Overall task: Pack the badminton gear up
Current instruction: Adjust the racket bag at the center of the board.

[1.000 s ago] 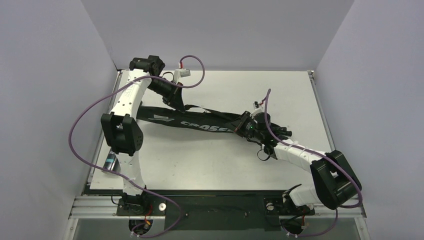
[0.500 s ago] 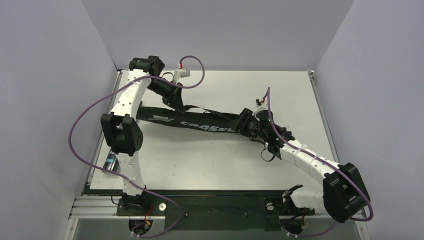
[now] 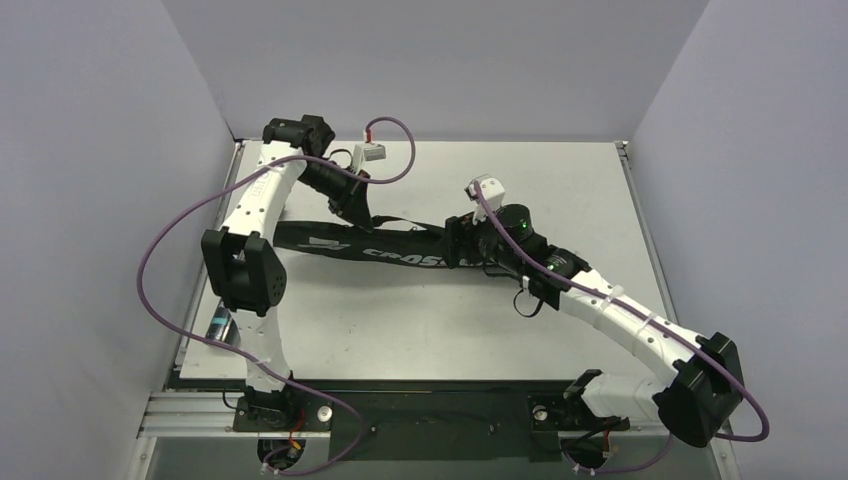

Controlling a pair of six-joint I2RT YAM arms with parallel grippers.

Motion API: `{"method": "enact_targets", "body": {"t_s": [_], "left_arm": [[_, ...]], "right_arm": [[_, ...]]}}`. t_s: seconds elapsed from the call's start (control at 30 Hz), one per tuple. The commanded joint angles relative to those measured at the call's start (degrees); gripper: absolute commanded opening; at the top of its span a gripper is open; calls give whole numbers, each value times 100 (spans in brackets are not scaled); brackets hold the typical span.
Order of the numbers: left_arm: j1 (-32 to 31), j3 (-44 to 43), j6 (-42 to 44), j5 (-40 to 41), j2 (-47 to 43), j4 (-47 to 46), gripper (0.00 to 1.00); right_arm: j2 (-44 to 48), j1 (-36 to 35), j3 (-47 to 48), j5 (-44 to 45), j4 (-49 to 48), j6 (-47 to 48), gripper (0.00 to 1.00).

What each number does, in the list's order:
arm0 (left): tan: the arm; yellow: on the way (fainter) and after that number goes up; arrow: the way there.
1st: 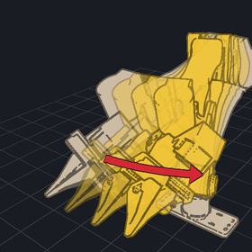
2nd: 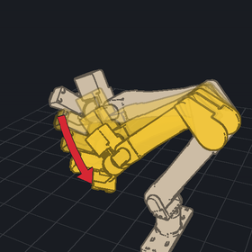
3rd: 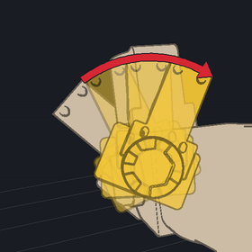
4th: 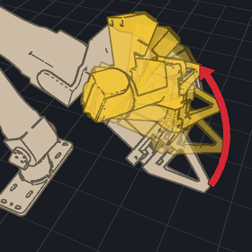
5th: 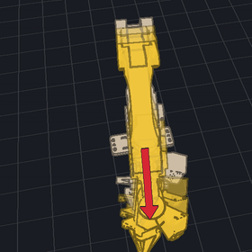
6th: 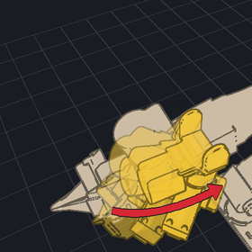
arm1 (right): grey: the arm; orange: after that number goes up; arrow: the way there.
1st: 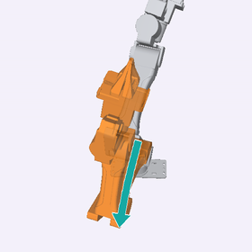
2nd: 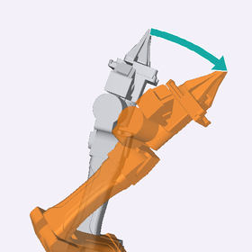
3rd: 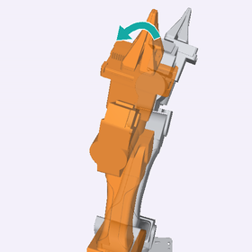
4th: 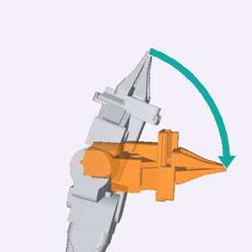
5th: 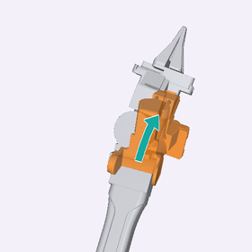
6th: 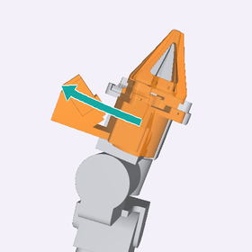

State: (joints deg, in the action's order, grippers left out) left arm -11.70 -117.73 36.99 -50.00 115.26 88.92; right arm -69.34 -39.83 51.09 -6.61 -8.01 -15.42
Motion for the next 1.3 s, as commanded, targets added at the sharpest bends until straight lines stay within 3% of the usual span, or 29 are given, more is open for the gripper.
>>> {"method": "enact_targets", "body": {"t_s": [0.0, 0.17, 0.23, 0.37, 0.47, 0.7, 0.83, 1.03, 1.17, 1.27], "left_arm": [[-76, 149, 232, -434, -485, 244, 0], [-73, 213, 292, -321, -547, 246, 0], [-73, 207, 310, -281, -567, 248, 0], [-72, 234, 364, -221, -615, 248, 0], [-77, 277, 397, -206, -646, 248, 0], [-69, 371, 491, -111, -740, 248, 0], [-74, 395, 511, -106, -730, 248, 0], [-82, 360, 510, -91, -731, 248, 0], [-70, 457, 555, -55, -748, 248, 0], [-76, 485, 591, -72, -763, 249, 0]], "right_arm": [[-244, 12, 387, 49, 403, 1425, 73], [-636, 26, 525, -259, 369, 2081, 88], [-780, 81, 632, -561, 361, 2235, 88], [-1177, 433, 998, -2126, 679, 2243, 89], [-1424, 605, 1241, -2388, 761, 2322, 90], [-1485, 402, 1456, -1806, 1307, 3248, 88], [-1550, 55, 1584, -1258, 1686, 3718, 82], [-1664, -200, 1594, -811, 1719, 3759, 51], [-1306, -320, 1489, -259, 1513, 3750, 63], [-1211, -318, 1370, 378, 1089, 3732, 64]]}}
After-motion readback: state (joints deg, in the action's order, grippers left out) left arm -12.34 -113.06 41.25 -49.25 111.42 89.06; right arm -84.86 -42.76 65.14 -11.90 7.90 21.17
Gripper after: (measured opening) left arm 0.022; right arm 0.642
